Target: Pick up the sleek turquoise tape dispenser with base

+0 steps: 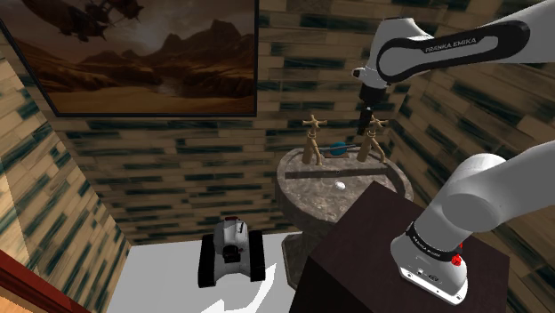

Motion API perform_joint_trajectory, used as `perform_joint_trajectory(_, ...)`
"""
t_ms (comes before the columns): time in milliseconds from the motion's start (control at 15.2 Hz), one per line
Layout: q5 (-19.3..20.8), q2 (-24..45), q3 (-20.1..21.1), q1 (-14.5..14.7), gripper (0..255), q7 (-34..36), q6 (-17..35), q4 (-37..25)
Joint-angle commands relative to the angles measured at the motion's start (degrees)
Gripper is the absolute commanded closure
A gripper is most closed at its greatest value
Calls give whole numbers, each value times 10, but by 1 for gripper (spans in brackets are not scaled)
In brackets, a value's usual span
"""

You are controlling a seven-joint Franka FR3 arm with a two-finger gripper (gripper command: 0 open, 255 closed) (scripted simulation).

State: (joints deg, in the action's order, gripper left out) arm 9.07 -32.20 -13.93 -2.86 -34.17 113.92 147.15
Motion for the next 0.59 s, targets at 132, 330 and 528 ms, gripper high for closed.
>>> perform_joint_trajectory(132,24,68,-33,-4,0,-53,76,2)
perform_joint_trajectory(330,34,128,-58,-5,0,-94,133,-6)
perform_joint_trajectory(528,35,194,-82,-5,0,-138,189,-21)
